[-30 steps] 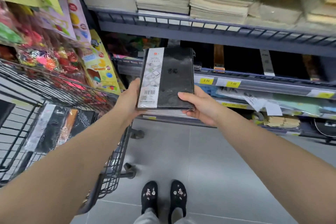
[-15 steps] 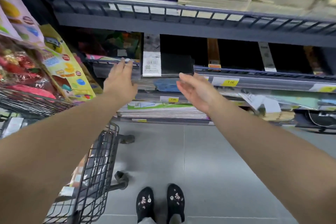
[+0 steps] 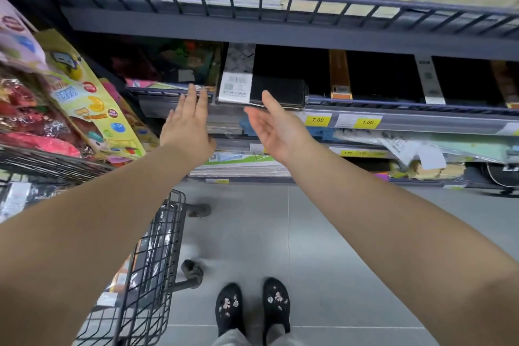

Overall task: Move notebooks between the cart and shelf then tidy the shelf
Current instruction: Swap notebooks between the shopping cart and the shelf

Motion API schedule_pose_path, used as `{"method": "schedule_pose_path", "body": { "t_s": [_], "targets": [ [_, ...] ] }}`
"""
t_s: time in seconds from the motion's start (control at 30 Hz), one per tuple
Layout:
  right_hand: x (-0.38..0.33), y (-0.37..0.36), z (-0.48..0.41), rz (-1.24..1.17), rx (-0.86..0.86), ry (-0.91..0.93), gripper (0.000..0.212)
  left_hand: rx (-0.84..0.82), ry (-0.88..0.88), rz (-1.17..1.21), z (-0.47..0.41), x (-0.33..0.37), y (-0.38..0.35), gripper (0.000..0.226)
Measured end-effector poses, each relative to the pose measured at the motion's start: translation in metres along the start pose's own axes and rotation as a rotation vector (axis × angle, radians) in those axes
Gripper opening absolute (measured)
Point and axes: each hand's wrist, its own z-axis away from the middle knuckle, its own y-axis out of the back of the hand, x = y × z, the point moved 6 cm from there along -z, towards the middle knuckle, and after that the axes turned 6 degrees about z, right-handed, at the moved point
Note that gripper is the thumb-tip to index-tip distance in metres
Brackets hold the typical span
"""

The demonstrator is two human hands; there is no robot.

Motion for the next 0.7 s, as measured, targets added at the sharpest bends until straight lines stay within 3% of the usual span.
{"method": "schedule_pose_path", "body": {
  "t_s": [0.17,0.33,0.47,0.7],
  "targets": [
    [-0.015,0.003,-0.016,0.184,-0.007,0.034,0.019,-0.005,0.002,-0.018,-0.002,-0.001,-0.001,0.097],
    [-0.032,0.018,-0.021,0.657,0.096,0.118,0.031,-0.028,0.012,-0.053,-0.008,0.002,0.002,0.103],
    [-0.027,0.018,-0.012,0.798,0.145,0.11,0.042,-0.028,0.017,-0.018,0.002,0.001,0.008,0.095],
    [0.016,0.0,0.049,1.071,-0.012,0.121,0.022,-0.122,0.065,-0.038,0.092,-0.018,0.024,0.081]
  ]
}}
